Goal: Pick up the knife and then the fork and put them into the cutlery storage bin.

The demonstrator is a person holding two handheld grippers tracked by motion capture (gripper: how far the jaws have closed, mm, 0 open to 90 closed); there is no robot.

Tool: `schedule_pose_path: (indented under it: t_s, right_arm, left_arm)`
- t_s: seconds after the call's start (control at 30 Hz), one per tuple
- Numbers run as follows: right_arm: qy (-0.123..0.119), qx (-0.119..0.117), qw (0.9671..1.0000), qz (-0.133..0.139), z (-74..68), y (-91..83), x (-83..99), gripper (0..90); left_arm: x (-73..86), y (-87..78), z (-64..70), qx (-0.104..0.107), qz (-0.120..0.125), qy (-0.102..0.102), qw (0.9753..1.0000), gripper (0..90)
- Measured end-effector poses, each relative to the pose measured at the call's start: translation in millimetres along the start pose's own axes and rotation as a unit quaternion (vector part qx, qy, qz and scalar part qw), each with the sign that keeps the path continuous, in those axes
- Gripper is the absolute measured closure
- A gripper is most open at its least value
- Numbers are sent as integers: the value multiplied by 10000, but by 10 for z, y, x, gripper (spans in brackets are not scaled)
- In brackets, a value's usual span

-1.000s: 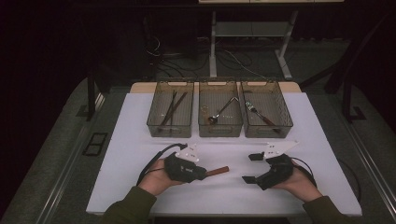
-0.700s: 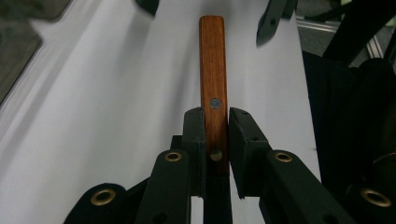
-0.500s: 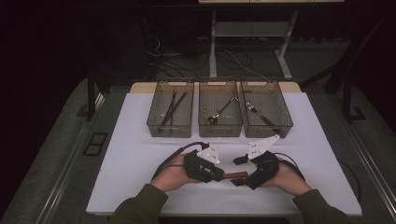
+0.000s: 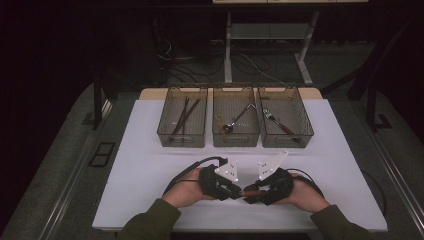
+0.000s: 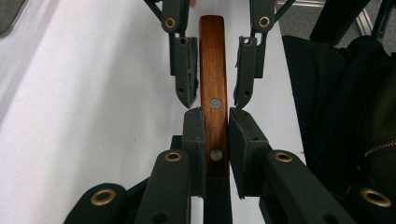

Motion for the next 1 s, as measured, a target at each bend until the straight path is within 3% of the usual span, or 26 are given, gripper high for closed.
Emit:
schedule_pose_path:
  t_s: [0.17,0.27,0.33,0.53,0.7,0.73,0.83,1.0]
  right_arm:
    - [-73,-35,10000,-26,-21,20,-3,671]
    - [-110,-45,9999,-64,-31,36,1,687]
    - [-174,-38,9998,-75,-36,42,-2,718]
    - [-271,-69,9996,-87,-56,41,-13,748]
    - [-206,-77,9997,-105,-53,47,-7,752]
    - [-206,-89,9997,-113,-53,46,-4,752]
    - [-167,-40,9997,-157,-42,44,22,752]
    - [-102,125,9998,-153,22,-4,57,752]
  left_arm:
    - [-6,15,20,67,-13,48,10000,768]
    - [-20,13,8,62,17,192,9998,768]
    - [-24,5,35,103,36,132,9999,767]
    - [-18,-3,36,141,72,222,9996,766]
    - [-2,10,38,176,143,153,9996,756]
    - [5,9,17,154,159,180,9996,726]
    - [44,-34,11,31,322,-154,9994,605]
    - [121,-169,-58,-231,693,-262,9970,490]
Point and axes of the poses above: each handheld gripper's, and its own axes: y roughly forward along the jaws, x roughly out of its underside, z roughly to its right, the point moved 10 cm from there along y, roughly forward along the jaws, and after that the axes turned 6 degrees about z, right-handed, at the moved point
